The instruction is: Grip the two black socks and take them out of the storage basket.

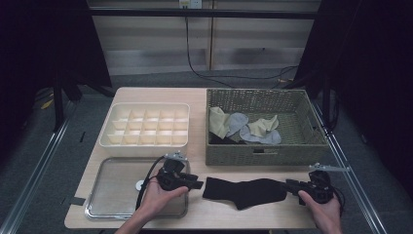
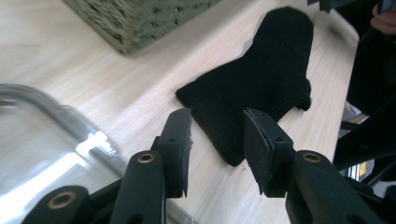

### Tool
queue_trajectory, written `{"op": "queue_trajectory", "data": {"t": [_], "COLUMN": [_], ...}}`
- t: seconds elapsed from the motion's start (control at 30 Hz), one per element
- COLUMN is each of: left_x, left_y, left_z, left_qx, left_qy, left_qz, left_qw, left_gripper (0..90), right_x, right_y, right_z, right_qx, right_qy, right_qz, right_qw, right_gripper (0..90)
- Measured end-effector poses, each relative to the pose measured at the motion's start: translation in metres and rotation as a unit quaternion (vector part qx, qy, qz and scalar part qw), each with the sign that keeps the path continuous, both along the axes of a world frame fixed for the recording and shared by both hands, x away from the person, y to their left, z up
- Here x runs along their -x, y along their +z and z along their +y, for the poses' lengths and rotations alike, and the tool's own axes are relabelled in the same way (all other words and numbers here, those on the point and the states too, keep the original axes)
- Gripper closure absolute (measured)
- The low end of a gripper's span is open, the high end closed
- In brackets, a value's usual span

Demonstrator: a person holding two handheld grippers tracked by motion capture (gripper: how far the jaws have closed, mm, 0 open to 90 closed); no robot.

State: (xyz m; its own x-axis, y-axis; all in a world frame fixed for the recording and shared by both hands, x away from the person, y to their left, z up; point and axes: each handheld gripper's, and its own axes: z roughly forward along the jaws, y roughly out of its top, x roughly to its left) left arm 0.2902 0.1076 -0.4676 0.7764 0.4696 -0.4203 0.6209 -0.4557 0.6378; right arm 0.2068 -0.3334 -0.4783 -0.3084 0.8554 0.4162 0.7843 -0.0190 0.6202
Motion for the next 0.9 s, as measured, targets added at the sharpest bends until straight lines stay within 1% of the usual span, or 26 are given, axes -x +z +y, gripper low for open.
{"op": "queue_trajectory", "data": {"t": [0.07, 0.1, 0.17, 0.2, 0.23, 0.27, 0.37, 0.43, 0.5, 0.6, 0.67, 0.77, 0.87, 0.9], "left_x": [0.0, 0.001, 0.003, 0.004, 0.006, 0.007, 0.012, 0.014, 0.016, 0.019, 0.021, 0.025, 0.028, 0.029], "left_y": [0.004, 0.005, 0.007, 0.009, 0.01, 0.01, 0.014, 0.015, 0.017, 0.018, 0.018, 0.016, 0.014, 0.013], "left_z": [0.007, 0.01, 0.019, 0.023, 0.027, 0.031, 0.042, 0.05, 0.059, 0.071, 0.08, 0.092, 0.105, 0.109], "left_qx": [0.003, 0.006, 0.004, 0.005, 0.009, 0.014, 0.012, 0.009, 0.009, 0.005, 0.002, 0.004, 0.004, 0.01], "left_qy": [0.003, 0.006, 0.01, 0.008, 0.006, 0.009, 0.017, 0.028, 0.033, 0.047, 0.052, 0.063, 0.078, 0.084], "left_qz": [-0.001, -0.003, -0.008, -0.008, -0.007, -0.01, -0.019, -0.028, -0.031, -0.035, -0.033, -0.035, -0.037, -0.037], "left_qw": [1.0, 1.0, 0.9999, 0.9999, 0.9999, 0.9998, 0.9996, 0.9992, 0.9989, 0.9982, 0.9981, 0.9974, 0.9963, 0.9957], "left_gripper": [57.6, 57.0, 55.5, 55.1, 55.1, 55.1, 52.7, 49.9, 47.6, 44.1, 42.3, 39.9, 37.7, 37.6], "right_x": [0.001, 0.001, 0.0, -0.001, -0.001, -0.002, -0.006, -0.008, -0.011, -0.015, -0.018, -0.024, -0.03, -0.031], "right_y": [0.002, 0.003, 0.005, 0.006, 0.008, 0.009, 0.014, 0.018, 0.022, 0.027, 0.031, 0.037, 0.044, 0.047], "right_z": [0.001, 0.001, 0.004, 0.006, 0.008, 0.009, 0.015, 0.018, 0.021, 0.024, 0.027, 0.03, 0.032, 0.032], "right_qx": [0.003, 0.001, 0.0, 0.0, -0.001, -0.001, -0.005, -0.005, -0.007, -0.007, -0.008, -0.013, -0.012, -0.01], "right_qy": [-0.001, 0.003, 0.009, 0.012, 0.016, 0.018, 0.025, 0.025, 0.033, 0.037, 0.037, 0.038, 0.04, 0.043], "right_qz": [-0.002, -0.003, -0.007, -0.007, -0.006, -0.009, -0.014, -0.018, -0.02, -0.024, -0.027, -0.033, -0.033, -0.035], "right_qw": [1.0, 1.0, 0.9999, 0.9999, 0.9999, 0.9998, 0.9996, 0.9995, 0.9992, 0.999, 0.9989, 0.9987, 0.9986, 0.9984], "right_gripper": [52.9, 51.8, 50.0, 48.3, 47.5, 47.4, 46.5, 46.1, 46.0, 45.0, 44.1, 42.2, 41.5, 41.6]}}
